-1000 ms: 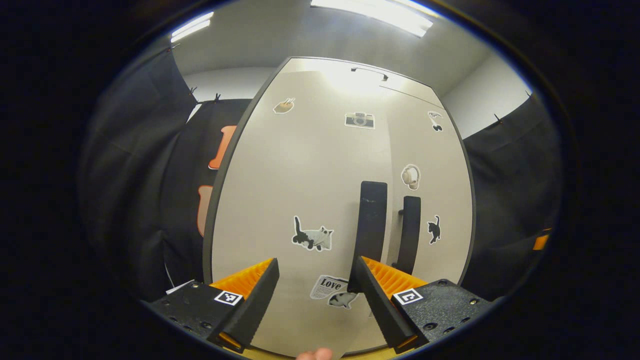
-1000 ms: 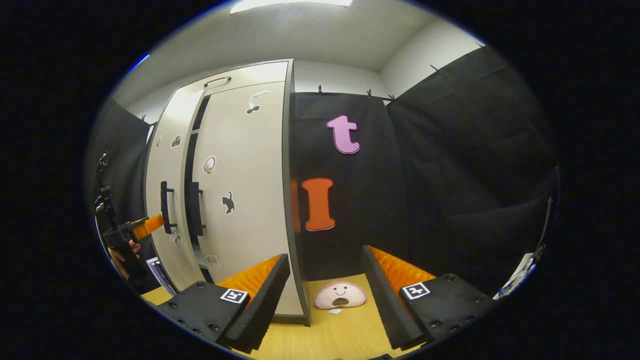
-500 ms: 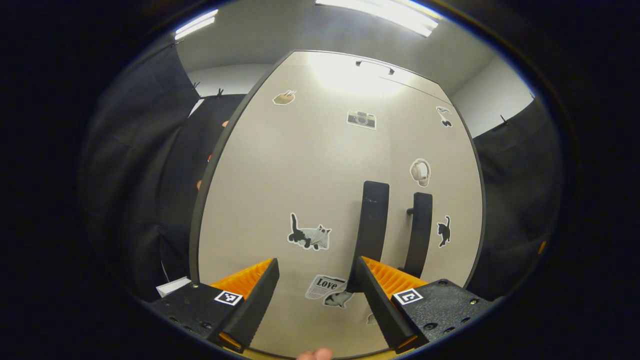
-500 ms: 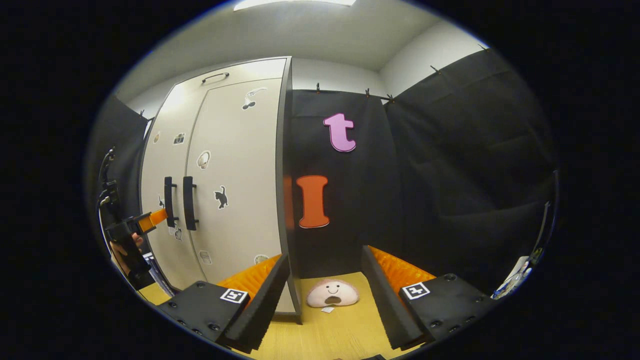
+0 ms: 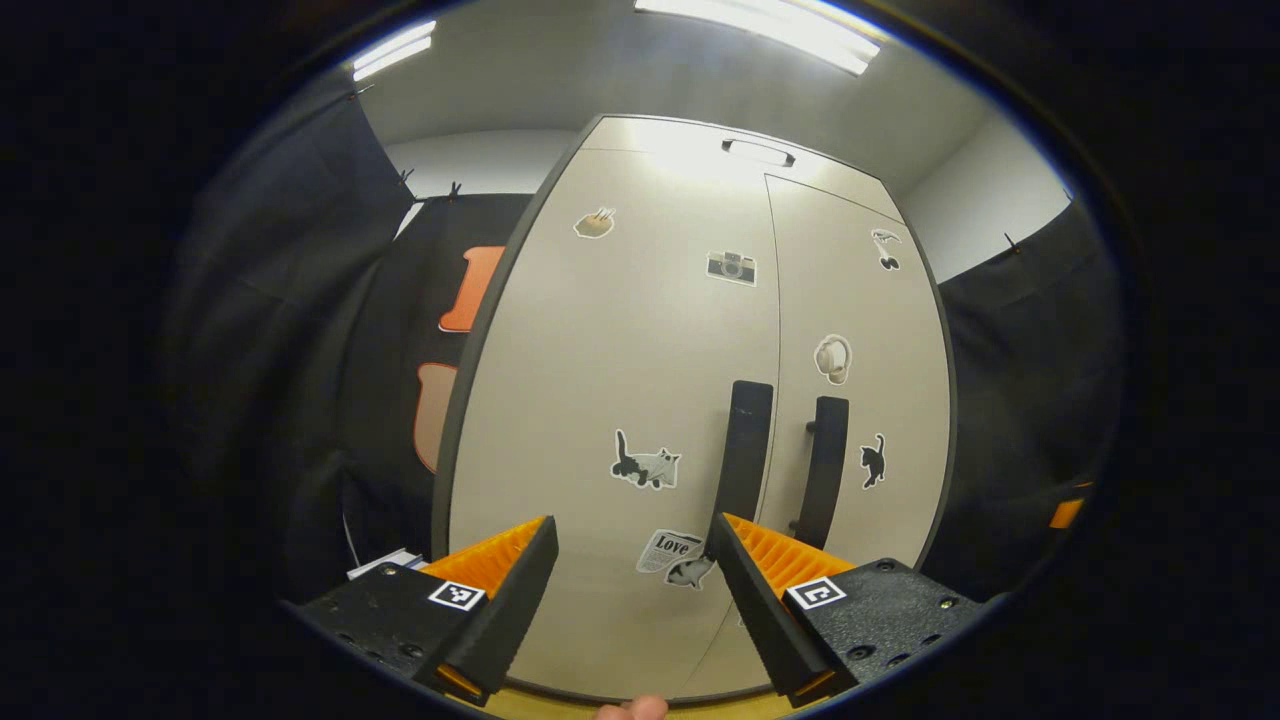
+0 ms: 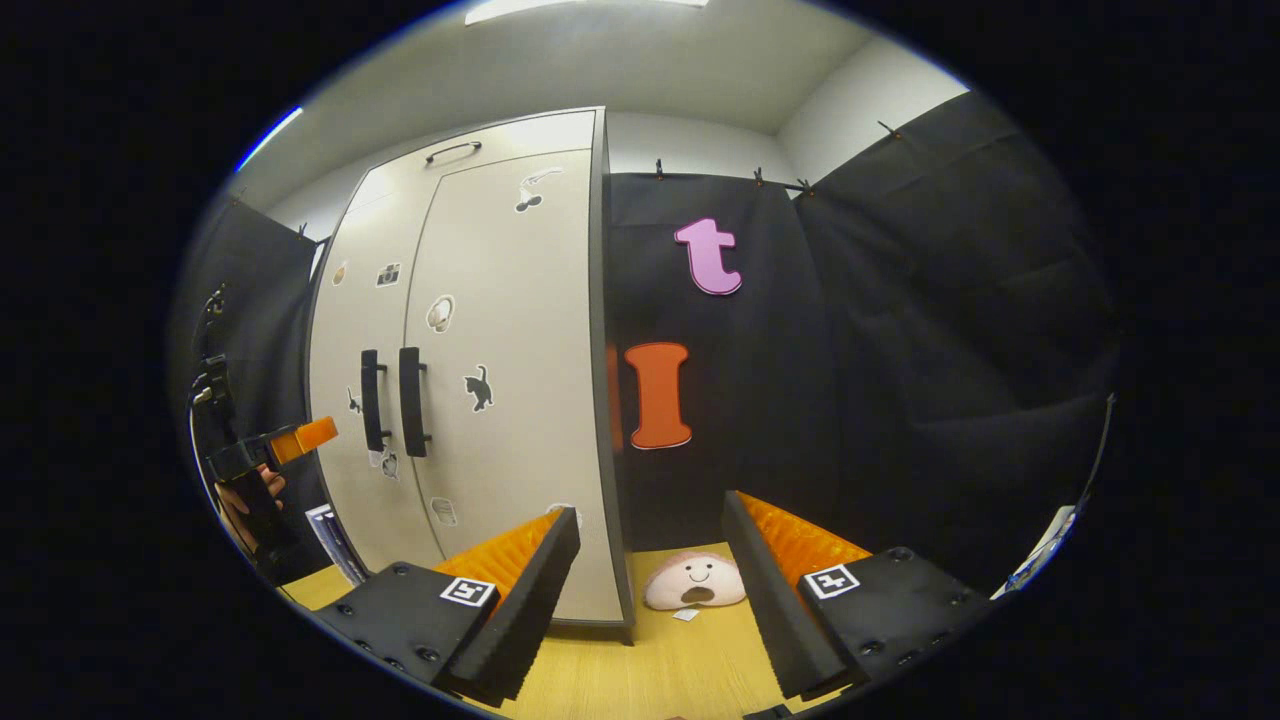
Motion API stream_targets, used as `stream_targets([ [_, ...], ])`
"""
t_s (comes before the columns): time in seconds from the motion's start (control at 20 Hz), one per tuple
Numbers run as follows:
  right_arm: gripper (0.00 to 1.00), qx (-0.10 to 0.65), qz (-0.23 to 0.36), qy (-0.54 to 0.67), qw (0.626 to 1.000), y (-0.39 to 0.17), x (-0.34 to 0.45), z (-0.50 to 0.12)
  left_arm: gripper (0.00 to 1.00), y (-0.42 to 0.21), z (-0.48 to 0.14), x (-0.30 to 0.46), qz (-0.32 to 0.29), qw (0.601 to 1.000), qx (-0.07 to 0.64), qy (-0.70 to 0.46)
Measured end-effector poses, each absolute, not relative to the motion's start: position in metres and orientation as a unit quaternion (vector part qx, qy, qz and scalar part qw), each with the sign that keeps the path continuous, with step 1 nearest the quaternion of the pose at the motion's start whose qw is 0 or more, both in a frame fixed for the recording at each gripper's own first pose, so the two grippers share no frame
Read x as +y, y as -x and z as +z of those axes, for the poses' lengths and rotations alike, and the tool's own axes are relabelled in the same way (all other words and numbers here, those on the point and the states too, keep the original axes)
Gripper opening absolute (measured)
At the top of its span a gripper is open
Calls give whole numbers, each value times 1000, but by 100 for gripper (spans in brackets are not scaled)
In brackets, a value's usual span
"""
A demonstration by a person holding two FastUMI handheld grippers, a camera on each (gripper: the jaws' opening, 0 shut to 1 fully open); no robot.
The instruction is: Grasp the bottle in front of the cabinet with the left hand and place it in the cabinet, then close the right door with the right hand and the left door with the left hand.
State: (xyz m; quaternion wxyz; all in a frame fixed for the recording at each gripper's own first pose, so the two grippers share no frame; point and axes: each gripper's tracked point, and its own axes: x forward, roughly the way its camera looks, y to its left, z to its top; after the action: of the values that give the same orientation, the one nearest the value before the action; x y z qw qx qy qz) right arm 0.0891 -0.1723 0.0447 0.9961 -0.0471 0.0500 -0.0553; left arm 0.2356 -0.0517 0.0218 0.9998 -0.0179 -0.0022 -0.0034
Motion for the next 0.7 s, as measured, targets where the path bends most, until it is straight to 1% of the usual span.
stream_targets([
  [0.05, 96, 50, -49, 47, 996, -90, -168, 44, 94, -225, 25, -49, 0, 1000, -3, 13],
  [0.15, 96, 46, -40, 52, 997, -92, -161, 41, 94, -203, 29, -43, 9, 1000, -3, 6],
  [0.2, 96, 42, -37, 56, 997, -93, -157, 41, 97, -192, 30, -41, 12, 1000, -1, 2],
  [0.25, 96, 39, -33, 58, 997, -94, -154, 40, 97, -180, 32, -39, 17, 1000, -2, -4],
  [0.3, 96, 38, -26, 58, 997, -96, -149, 38, 95, -169, 35, -37, 24, 1000, -4, -11],
  [0.4, 96, 41, -8, 55, 998, -98, -136, 33, 95, -147, 38, -34, 38, 999, -7, -19],
  [0.55, 96, 34, 12, 59, 998, -103, -122, 28, 95, -115, 38, -38, 55, 998, -3, -5],
  [0.7, 96, 39, 35, 57, 997, -111, -107, 20, 95, -93, 30, -40, 62, 998, 15, 8],
])
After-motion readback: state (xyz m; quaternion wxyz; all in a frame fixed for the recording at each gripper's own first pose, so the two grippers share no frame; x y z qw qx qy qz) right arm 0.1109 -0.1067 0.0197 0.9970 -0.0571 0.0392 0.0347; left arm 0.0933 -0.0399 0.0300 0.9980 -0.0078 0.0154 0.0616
